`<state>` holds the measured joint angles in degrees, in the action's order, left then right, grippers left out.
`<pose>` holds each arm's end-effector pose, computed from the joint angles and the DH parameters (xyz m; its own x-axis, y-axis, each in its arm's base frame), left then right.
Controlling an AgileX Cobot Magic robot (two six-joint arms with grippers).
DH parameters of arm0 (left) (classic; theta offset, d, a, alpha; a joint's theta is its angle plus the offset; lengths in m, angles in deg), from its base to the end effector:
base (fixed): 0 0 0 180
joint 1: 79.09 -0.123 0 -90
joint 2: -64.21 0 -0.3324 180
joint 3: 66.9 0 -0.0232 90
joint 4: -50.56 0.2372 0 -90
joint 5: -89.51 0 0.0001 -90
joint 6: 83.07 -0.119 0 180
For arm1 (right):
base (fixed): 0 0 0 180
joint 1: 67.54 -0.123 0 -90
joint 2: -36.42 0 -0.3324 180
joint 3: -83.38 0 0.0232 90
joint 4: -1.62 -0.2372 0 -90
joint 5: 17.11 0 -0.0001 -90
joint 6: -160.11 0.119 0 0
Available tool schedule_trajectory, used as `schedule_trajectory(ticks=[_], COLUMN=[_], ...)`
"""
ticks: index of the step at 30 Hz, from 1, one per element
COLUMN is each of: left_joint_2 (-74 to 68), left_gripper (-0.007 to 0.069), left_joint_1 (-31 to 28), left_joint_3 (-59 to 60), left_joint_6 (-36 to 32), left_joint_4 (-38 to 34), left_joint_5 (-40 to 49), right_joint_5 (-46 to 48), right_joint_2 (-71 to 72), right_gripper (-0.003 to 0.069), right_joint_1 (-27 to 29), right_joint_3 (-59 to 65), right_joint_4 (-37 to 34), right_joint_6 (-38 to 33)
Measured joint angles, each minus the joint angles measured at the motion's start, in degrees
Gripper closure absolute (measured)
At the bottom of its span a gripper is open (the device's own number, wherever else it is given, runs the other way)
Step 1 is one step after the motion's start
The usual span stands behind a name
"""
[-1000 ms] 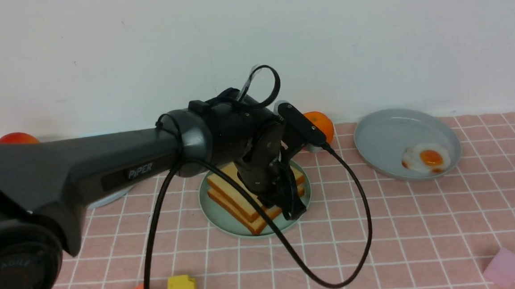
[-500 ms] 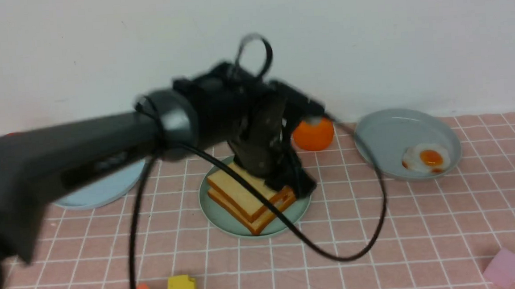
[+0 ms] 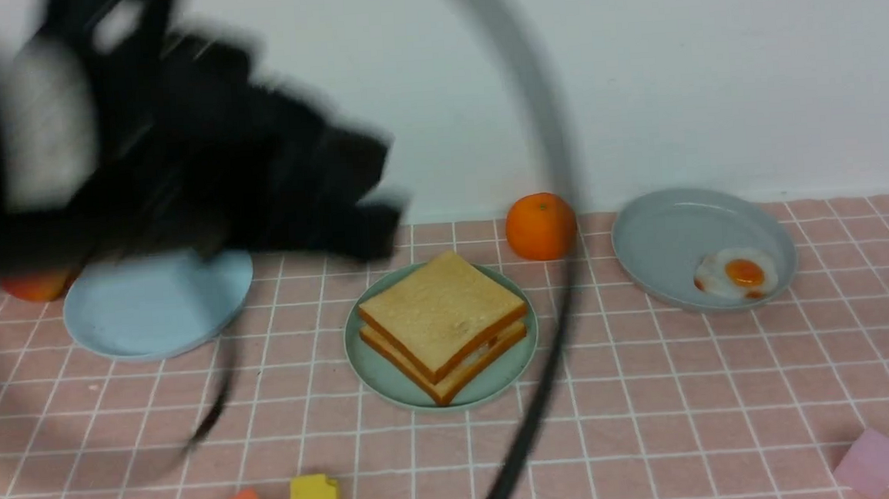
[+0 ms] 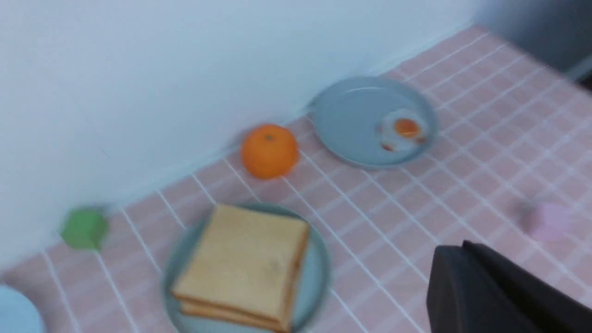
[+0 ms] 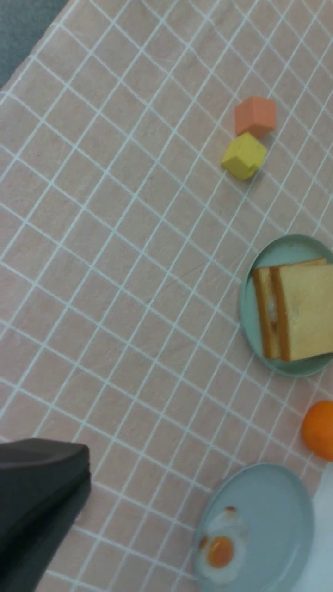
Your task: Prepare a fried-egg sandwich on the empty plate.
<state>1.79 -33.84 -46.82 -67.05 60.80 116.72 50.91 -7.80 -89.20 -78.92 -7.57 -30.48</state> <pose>0.1407 -0.1282 0.4322 -0.3099 0.1427 -0.9400 0.6211 0.7789 -0.0865 0.0406 0.0351 0.4117 -0.5304 -0.3426 -0.7754 -0.5409 0.8411 -0.0016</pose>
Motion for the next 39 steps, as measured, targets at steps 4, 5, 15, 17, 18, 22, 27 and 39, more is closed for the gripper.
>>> schedule_trajectory(ticks=[4, 5, 15, 17, 18, 22, 27, 39], left_joint_2=[13.4, 18.7, 34.5, 35.1, 35.2, 35.2, 35.2, 35.2], left_gripper=[0.0638, 0.0638, 0.0638, 0.0638, 0.0638, 0.0638, 0.0638, 0.0638], left_joint_1=[0.0, 0.0, 0.0, 0.0, 0.0, 0.0, 0.0, 0.0], left_joint_3=[16.9, 22.1, 38.8, 38.9, 38.9, 38.9, 38.9, 38.9], left_joint_6=[3.4, 4.7, 6.0, 6.0, 6.0, 6.0, 6.0, 6.0], left_joint_4=[-1.5, -1.6, -1.4, -1.3, -1.3, -1.3, -1.2, -1.1], left_joint_5=[-12.1, -17.1, -25.7, -25.8, -25.8, -25.8, -25.8, -23.8], right_joint_5=[1.9, 2.1, 4.3, 4.8, 4.8, 4.8, 4.8, 2.2], right_joint_2=[0.5, 1.0, 5.0, 5.3, 5.4, 5.5, 5.5, 16.1], right_gripper=[0.0661, 0.0664, 0.0662, 0.0662, 0.0662, 0.066, 0.0655, 0.0656], right_joint_1=[0.0, 0.0, 0.0, 0.0, 0.0, 0.0, 0.0, 8.3], right_joint_3=[0.0, 0.0, 0.0, 0.0, 0.0, 0.0, 0.1, 11.7], right_joint_4=[1.7, 2.3, 7.0, 7.0, 7.0, 7.0, 7.0, 10.4], right_joint_6=[4.6, 6.2, 19.2, 20.3, 20.4, 20.8, 20.8, 20.7])
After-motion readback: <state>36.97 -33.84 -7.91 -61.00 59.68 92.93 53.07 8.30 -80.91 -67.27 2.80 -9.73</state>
